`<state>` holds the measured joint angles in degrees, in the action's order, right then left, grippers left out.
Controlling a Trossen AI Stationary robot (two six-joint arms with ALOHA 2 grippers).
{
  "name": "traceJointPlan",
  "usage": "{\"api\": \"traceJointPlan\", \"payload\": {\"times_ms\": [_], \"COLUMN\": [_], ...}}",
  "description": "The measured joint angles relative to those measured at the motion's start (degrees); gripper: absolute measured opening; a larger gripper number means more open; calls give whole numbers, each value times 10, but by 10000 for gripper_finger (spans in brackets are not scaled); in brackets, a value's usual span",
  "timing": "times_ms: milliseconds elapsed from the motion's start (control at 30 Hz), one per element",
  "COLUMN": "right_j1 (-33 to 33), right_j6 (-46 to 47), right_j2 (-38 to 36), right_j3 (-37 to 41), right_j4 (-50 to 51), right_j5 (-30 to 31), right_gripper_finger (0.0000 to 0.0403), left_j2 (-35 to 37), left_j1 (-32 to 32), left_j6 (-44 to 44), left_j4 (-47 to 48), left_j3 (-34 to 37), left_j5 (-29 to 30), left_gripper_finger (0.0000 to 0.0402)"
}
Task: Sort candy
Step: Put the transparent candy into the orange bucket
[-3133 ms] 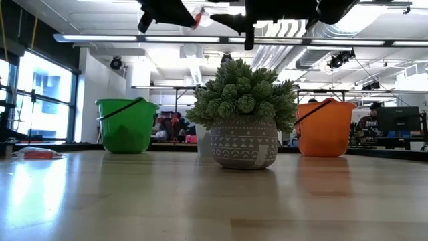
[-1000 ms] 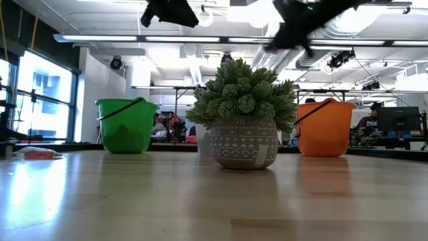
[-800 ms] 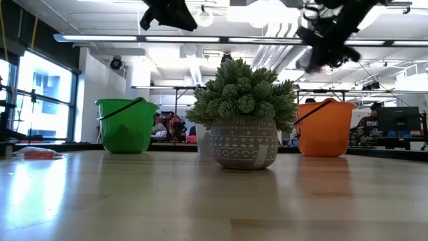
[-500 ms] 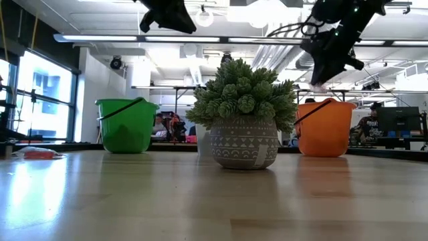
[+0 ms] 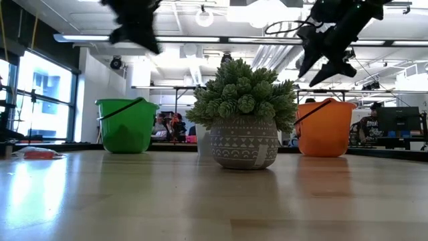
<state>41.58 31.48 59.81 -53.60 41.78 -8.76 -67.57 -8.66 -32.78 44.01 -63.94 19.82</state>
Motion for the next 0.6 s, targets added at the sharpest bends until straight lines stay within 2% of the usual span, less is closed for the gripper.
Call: {"api": "traceJointPlan", "payload": {"times_ms": [133, 167, 233, 333, 467, 600], "right_j1": [-31, -38, -49, -64, -81, -99], "right_j6": [-1, -3, -3, -4, -3, 12], "right_j2": [0, 0, 0, 0, 0, 0], "right_j3": [0, 0, 0, 0, 0, 0], "right_j4": [0, -1, -1, -2, -2, -2], "right_j5": [-3, -3, -3, 1, 18, 19], "right_gripper_finger": [199, 199, 199, 199, 199, 199], "left_j2": [21, 24, 29, 30, 24, 23], "left_j1": [-1, -1, -1, 3, 13, 16], "left_j6": [20, 28, 68, 147, 203, 209], "left_j4": [193, 221, 264, 285, 288, 291], "left_j3": [4, 10, 30, 67, 127, 196], "left_j5": [-18, -35, -108, -188, -197, -199], "left_gripper_finger": [44, 44, 44, 44, 44, 44]}}
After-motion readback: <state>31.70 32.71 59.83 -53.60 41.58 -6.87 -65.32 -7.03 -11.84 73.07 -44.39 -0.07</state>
